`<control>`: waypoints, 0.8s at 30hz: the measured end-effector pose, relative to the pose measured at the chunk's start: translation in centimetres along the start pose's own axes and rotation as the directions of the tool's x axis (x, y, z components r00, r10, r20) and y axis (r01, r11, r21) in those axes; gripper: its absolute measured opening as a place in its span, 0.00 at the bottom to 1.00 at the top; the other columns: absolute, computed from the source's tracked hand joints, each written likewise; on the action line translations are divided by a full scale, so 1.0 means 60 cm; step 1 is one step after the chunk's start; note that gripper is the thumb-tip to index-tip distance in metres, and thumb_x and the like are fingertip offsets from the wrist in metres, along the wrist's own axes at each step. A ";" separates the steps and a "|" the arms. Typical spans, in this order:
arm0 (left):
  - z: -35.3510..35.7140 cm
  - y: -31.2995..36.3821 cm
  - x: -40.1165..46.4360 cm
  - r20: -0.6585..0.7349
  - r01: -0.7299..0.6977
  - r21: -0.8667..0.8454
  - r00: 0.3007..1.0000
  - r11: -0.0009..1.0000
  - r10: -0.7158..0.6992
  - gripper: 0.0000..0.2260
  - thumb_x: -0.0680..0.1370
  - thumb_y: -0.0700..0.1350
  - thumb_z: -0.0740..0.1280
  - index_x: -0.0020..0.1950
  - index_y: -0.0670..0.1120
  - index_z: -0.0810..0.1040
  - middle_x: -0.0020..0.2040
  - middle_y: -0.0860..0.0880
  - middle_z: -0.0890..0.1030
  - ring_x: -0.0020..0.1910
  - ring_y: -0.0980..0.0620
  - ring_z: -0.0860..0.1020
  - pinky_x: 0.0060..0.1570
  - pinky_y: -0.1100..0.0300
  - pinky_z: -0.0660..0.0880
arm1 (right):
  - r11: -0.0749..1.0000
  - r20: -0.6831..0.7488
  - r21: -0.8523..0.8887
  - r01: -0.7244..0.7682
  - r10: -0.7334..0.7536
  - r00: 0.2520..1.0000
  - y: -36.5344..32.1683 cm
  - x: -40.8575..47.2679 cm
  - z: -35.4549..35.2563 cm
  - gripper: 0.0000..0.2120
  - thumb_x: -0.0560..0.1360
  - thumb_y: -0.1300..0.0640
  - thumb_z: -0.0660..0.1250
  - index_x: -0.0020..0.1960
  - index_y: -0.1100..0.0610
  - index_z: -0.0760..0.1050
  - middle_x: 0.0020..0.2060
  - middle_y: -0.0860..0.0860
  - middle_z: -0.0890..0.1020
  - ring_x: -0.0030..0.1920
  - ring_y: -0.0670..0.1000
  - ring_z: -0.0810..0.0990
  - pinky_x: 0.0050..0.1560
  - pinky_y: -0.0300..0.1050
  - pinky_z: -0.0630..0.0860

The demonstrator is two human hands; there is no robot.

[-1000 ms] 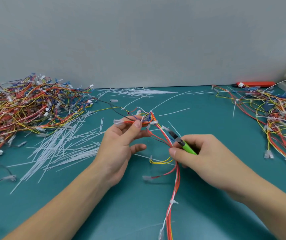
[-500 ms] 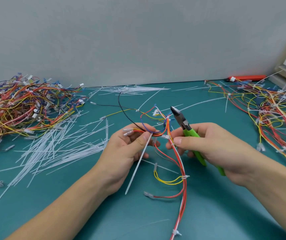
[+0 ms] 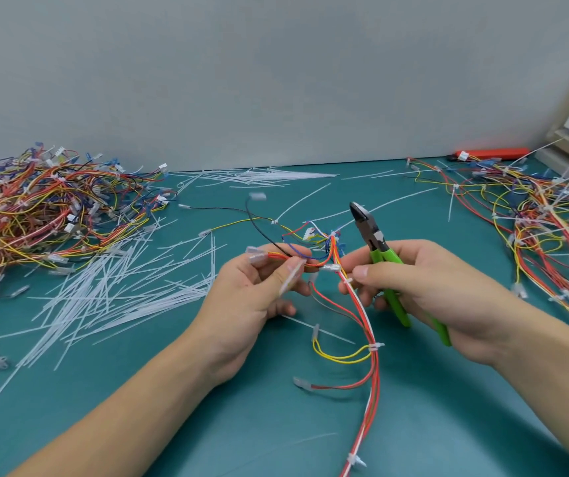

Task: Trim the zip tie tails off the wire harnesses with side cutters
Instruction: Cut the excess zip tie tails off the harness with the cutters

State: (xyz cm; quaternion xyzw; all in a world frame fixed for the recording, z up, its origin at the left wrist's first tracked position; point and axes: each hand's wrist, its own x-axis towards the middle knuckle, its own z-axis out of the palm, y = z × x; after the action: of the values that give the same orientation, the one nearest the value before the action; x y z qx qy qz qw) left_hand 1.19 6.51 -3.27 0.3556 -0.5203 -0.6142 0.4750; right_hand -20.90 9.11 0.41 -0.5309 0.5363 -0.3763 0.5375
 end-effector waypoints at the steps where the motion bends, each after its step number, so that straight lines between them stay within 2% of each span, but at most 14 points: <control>1: 0.001 -0.001 0.000 -0.010 -0.002 -0.011 1.000 1.000 0.002 0.05 0.77 0.47 0.73 0.51 0.50 0.86 0.51 0.47 0.85 0.44 0.50 0.80 0.36 0.61 0.75 | 1.000 -0.021 -0.014 0.015 -0.015 1.000 0.000 0.000 0.003 0.06 0.78 0.59 0.71 0.49 0.53 0.87 0.45 0.54 0.88 0.39 0.46 0.81 0.46 0.46 0.76; 4: 0.002 -0.002 0.000 -0.017 -0.009 -0.032 1.000 0.999 0.009 0.07 0.75 0.50 0.74 0.50 0.50 0.86 0.49 0.47 0.85 0.39 0.51 0.78 0.35 0.61 0.75 | 0.996 -0.103 -0.051 0.079 -0.084 0.991 0.003 0.000 0.012 0.06 0.77 0.49 0.72 0.49 0.49 0.86 0.38 0.49 0.85 0.36 0.46 0.79 0.45 0.47 0.76; 6: 0.002 0.000 0.001 -0.015 -0.011 -0.028 1.000 1.000 0.010 0.09 0.72 0.54 0.74 0.48 0.52 0.87 0.48 0.48 0.85 0.37 0.53 0.77 0.34 0.61 0.74 | 0.993 -0.151 -0.075 0.093 -0.103 0.983 0.006 0.000 0.016 0.13 0.73 0.42 0.73 0.50 0.50 0.85 0.32 0.48 0.76 0.34 0.47 0.75 0.46 0.49 0.74; 8: 0.000 -0.001 0.002 -0.020 -0.012 -0.030 1.000 0.999 0.011 0.09 0.71 0.56 0.74 0.46 0.53 0.86 0.48 0.49 0.85 0.36 0.54 0.76 0.34 0.62 0.74 | 0.987 -0.186 -0.126 0.096 -0.119 0.975 0.005 0.001 0.018 0.20 0.68 0.35 0.69 0.50 0.48 0.83 0.31 0.45 0.69 0.34 0.48 0.70 0.47 0.50 0.75; 10: -0.001 -0.002 0.003 -0.022 -0.005 -0.046 1.000 0.999 0.004 0.10 0.72 0.56 0.73 0.46 0.51 0.85 0.48 0.48 0.84 0.36 0.54 0.76 0.33 0.62 0.73 | 0.980 -0.196 -0.171 0.099 -0.133 0.972 0.003 -0.002 0.017 0.23 0.63 0.33 0.64 0.52 0.44 0.81 0.31 0.43 0.68 0.36 0.50 0.68 0.47 0.55 0.72; 13: -0.004 -0.003 0.005 -0.008 0.018 -0.066 1.000 0.998 -0.018 0.10 0.73 0.55 0.73 0.48 0.51 0.85 0.48 0.49 0.83 0.36 0.54 0.74 0.34 0.62 0.73 | 0.977 -0.148 -0.190 0.096 -0.125 0.981 0.004 -0.006 0.011 0.23 0.60 0.36 0.62 0.54 0.36 0.78 0.32 0.40 0.72 0.40 0.51 0.70 0.49 0.57 0.70; 15: -0.008 -0.002 0.006 0.009 0.036 -0.069 0.999 0.997 -0.035 0.12 0.74 0.55 0.72 0.52 0.50 0.86 0.48 0.51 0.83 0.36 0.55 0.74 0.35 0.63 0.73 | 0.978 -0.093 -0.192 0.087 -0.106 0.990 0.005 -0.007 0.006 0.21 0.57 0.38 0.63 0.51 0.32 0.76 0.37 0.42 0.74 0.42 0.52 0.70 0.50 0.58 0.70; 18: -0.012 0.002 0.007 0.048 0.062 -0.079 0.997 0.995 -0.058 0.17 0.76 0.54 0.71 0.61 0.49 0.85 0.50 0.52 0.83 0.37 0.55 0.74 0.37 0.63 0.73 | 0.979 -0.026 -0.186 0.079 -0.085 0.996 0.001 -0.010 0.003 0.21 0.55 0.39 0.64 0.49 0.32 0.75 0.43 0.48 0.73 0.43 0.51 0.71 0.48 0.56 0.69; 21: -0.014 0.006 0.006 0.083 0.081 -0.100 0.994 0.992 -0.073 0.17 0.78 0.52 0.70 0.63 0.46 0.83 0.53 0.51 0.83 0.41 0.55 0.76 0.39 0.61 0.74 | 0.971 -0.003 -0.192 0.142 -0.145 0.989 0.002 -0.009 0.006 0.19 0.59 0.40 0.67 0.51 0.36 0.78 0.43 0.50 0.77 0.43 0.48 0.74 0.49 0.57 0.73; 22: -0.015 0.006 0.006 0.092 0.084 -0.109 0.993 0.990 -0.074 0.17 0.78 0.51 0.70 0.63 0.45 0.83 0.55 0.50 0.83 0.42 0.54 0.76 0.40 0.61 0.74 | 0.967 -0.010 -0.190 0.169 -0.174 0.985 0.002 -0.008 0.007 0.17 0.62 0.42 0.68 0.51 0.36 0.79 0.43 0.49 0.79 0.43 0.46 0.75 0.49 0.56 0.73; 24: -0.015 0.007 0.004 0.108 0.095 -0.131 0.991 0.987 -0.081 0.16 0.78 0.48 0.70 0.63 0.43 0.83 0.57 0.47 0.83 0.45 0.52 0.79 0.41 0.60 0.76 | 0.963 -0.026 -0.152 0.223 -0.229 0.973 0.005 -0.005 0.011 0.14 0.67 0.47 0.69 0.51 0.37 0.79 0.42 0.43 0.81 0.42 0.43 0.77 0.48 0.46 0.73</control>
State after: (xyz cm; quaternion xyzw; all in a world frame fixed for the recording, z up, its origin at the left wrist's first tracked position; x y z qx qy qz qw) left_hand 2.02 6.01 -3.06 0.3131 -0.4845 -0.6860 0.4434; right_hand -20.37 9.56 0.11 -0.6187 0.5103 -0.4059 0.4382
